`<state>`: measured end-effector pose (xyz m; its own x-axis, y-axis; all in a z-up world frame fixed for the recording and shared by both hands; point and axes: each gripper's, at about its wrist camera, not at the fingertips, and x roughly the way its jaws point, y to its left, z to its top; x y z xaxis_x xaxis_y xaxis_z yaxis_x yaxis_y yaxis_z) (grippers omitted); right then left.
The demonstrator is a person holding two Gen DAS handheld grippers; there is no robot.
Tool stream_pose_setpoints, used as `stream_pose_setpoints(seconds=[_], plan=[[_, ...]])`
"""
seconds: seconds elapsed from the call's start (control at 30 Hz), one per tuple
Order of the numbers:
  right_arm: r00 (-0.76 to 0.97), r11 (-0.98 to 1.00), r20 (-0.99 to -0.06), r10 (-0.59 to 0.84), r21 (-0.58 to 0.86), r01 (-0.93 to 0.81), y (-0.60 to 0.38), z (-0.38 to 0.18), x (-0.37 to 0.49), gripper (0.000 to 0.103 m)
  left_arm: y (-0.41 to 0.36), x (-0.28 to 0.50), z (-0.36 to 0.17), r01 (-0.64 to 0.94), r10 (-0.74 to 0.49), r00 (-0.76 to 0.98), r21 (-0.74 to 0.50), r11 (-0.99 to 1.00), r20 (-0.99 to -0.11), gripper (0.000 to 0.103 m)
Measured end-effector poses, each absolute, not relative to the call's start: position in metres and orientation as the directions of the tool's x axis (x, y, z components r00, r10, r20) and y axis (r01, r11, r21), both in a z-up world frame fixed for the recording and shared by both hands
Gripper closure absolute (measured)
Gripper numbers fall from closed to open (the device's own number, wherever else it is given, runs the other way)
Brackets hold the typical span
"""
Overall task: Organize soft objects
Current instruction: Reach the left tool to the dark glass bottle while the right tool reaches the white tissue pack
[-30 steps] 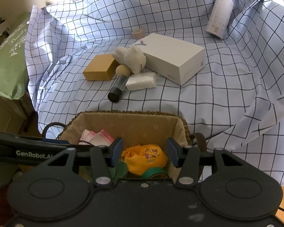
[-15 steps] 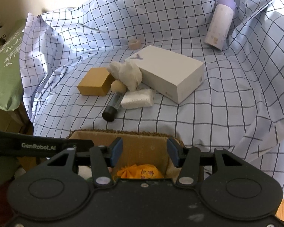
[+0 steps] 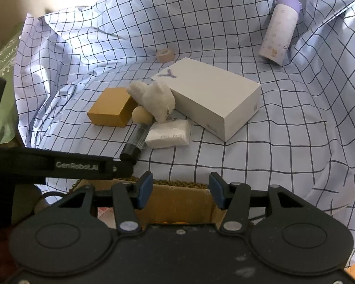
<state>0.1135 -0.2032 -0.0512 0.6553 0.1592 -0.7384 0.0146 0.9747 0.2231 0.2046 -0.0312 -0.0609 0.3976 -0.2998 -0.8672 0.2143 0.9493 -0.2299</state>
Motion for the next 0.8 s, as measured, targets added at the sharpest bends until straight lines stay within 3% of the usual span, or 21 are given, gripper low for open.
stream_pose_setpoints(seconds=[0.5, 0.8], plan=[[0.632, 0.977, -0.76, 0.152, 0.212, 0.021, -0.197, -0.058, 0.133, 0.051, -0.008, 0.241, -0.073, 0.109, -0.274, 0.407, -0.252, 0.962, -0.871, 0.035], [0.625, 0.977, -0.765, 0.155, 0.213, 0.018, -0.193, -0.06, 0.138, 0.051, 0.014, 0.251, -0.069, 0.03, -0.145, 0.479, -0.148, 0.988, -0.866, 0.035]])
